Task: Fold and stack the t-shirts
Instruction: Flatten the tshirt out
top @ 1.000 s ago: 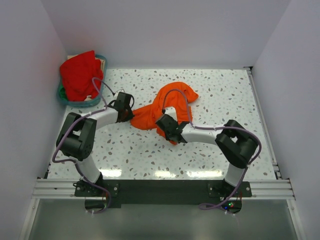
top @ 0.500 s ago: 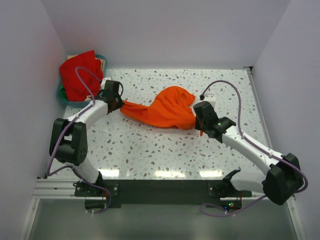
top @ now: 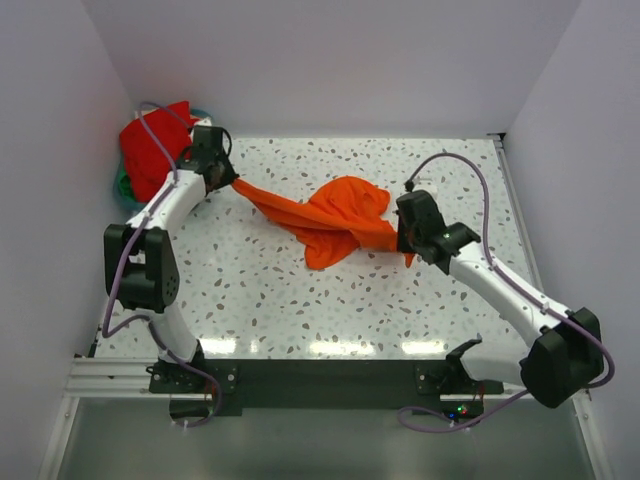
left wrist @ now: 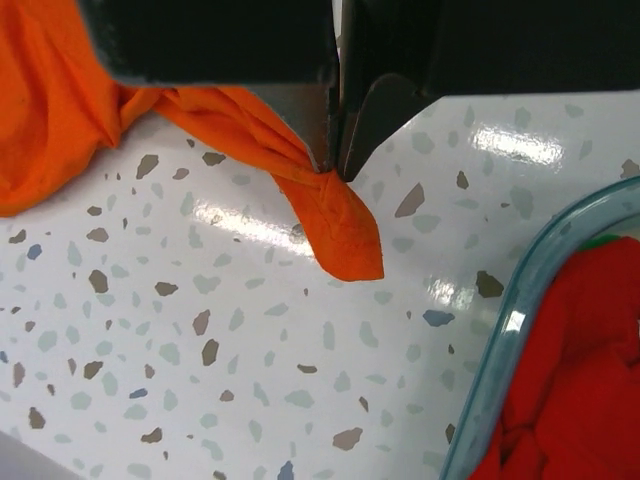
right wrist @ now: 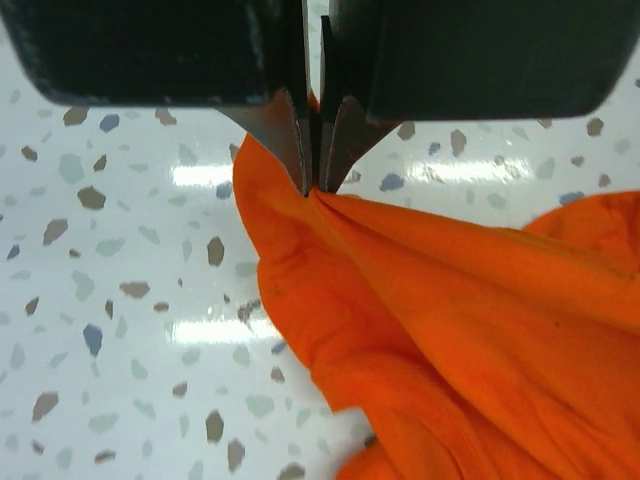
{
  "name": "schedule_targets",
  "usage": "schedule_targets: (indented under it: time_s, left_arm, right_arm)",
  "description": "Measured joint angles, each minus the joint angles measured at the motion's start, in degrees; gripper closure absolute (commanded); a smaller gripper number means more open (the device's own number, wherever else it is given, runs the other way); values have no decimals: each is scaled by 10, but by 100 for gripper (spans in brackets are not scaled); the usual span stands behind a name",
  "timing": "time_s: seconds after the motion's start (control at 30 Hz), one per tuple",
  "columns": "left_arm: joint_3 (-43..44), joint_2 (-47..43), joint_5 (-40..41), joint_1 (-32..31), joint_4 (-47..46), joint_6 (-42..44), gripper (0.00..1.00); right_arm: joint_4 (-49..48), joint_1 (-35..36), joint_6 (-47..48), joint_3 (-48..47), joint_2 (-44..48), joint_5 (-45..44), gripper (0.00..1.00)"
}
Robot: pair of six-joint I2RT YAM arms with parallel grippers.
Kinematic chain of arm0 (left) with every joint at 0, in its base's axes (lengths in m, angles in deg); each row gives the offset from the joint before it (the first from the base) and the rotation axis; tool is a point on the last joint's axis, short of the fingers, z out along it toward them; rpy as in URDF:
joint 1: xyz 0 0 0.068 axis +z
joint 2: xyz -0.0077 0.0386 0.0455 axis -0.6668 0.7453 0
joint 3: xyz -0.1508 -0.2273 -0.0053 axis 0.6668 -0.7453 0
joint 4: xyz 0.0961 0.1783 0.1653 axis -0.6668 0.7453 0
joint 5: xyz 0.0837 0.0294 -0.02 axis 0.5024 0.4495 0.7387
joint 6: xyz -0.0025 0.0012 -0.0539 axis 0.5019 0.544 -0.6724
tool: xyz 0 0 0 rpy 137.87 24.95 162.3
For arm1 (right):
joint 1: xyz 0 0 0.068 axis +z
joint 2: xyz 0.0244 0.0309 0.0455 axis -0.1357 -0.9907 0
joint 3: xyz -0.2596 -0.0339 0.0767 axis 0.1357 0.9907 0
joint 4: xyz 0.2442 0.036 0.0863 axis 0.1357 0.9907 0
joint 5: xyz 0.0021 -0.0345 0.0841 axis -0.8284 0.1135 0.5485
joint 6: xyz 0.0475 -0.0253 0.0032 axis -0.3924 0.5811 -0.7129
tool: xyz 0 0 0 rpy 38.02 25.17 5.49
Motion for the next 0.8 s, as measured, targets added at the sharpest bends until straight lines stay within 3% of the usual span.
schedule_targets:
  time_s: [0.17, 0.37, 0.53, 0.67, 0.8]
  left_arm:
    - [87, 1, -15, 0, 24, 7, 100]
    - [314, 60, -39, 4, 22, 11, 100]
    - [490, 118, -67, 13, 7, 1, 100]
    - [501, 95, -83, 27, -31, -3, 100]
    - [411, 15, -92, 46, -67, -3, 100]
  right_arm:
    - [19, -32, 21, -151, -70, 9, 100]
    - [12, -110, 40, -425, -210, 25, 100]
    - [20, -136, 69, -682, -310, 24, 100]
    - [6, -135, 104, -765, -301, 17, 100]
    - [-27, -133, 122, -695, -212, 17, 100]
